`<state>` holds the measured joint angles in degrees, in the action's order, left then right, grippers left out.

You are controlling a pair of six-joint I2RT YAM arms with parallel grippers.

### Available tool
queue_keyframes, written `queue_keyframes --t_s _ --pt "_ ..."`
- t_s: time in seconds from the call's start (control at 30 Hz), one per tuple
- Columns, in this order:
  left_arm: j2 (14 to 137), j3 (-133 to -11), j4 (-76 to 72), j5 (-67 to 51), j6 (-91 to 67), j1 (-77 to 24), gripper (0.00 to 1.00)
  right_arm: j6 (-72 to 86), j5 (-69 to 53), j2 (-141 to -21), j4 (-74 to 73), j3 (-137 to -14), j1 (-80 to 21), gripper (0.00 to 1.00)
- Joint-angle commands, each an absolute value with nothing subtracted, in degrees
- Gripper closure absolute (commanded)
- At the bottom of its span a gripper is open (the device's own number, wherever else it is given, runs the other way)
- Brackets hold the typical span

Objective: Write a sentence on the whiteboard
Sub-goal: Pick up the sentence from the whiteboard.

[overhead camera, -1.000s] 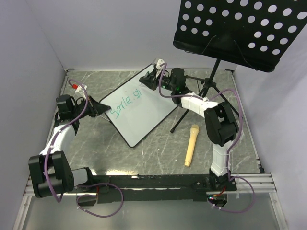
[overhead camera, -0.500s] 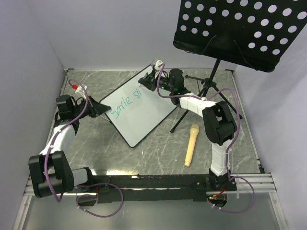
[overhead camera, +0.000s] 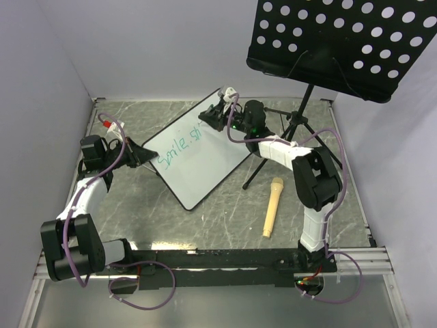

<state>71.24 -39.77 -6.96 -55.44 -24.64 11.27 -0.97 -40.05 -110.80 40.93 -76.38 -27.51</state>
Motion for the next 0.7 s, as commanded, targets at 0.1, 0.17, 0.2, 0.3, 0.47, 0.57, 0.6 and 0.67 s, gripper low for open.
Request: queue_keyframes --t_s 0.1,0.17,0.2,0.3,0.47,0.57,0.6,0.67 --pt "72.2 -38.8 -3.2 -46.5 -8.2 10.5 0.99 -1.1 -40.7 -106.8 44.0 -75.6 -27.7 1.0" --pt "72.2 -38.8 -3.2 -46.5 -8.3 10.4 0.99 -1.2 -40.6 -107.4 43.8 -75.4 -27.7 1.0" --pt "72.2 -38.9 -3.2 -46.5 -8.3 10.4 0.99 -1.4 -40.5 -107.6 43.8 -75.2 -27.7 1.0" --pt "72.3 -38.9 -3.2 -46.5 -8.2 10.5 0.99 -1.6 -40.3 -108.6 43.4 -75.2 -27.7 1.0" --pt "72.3 -38.9 -3.1 -46.4 -8.2 10.4 0.99 -1.8 -40.1 -109.9 42.9 -75.8 -27.7 1.0" --pt "72.5 -39.0 -3.1 -46.7 -8.1 10.5 0.99 -1.8 -40.2 -110.7 42.4 -76.6 -27.8 1.0" --pt "72.5 -39.0 -3.1 -46.6 -8.1 10.5 0.99 -1.8 -40.2 -110.8 42.3 -76.7 -27.8 1.0" --pt "72.5 -39.0 -3.2 -46.6 -8.1 10.4 0.99 -1.8 -40.1 -111.1 42.2 -76.9 -27.8 1.0"
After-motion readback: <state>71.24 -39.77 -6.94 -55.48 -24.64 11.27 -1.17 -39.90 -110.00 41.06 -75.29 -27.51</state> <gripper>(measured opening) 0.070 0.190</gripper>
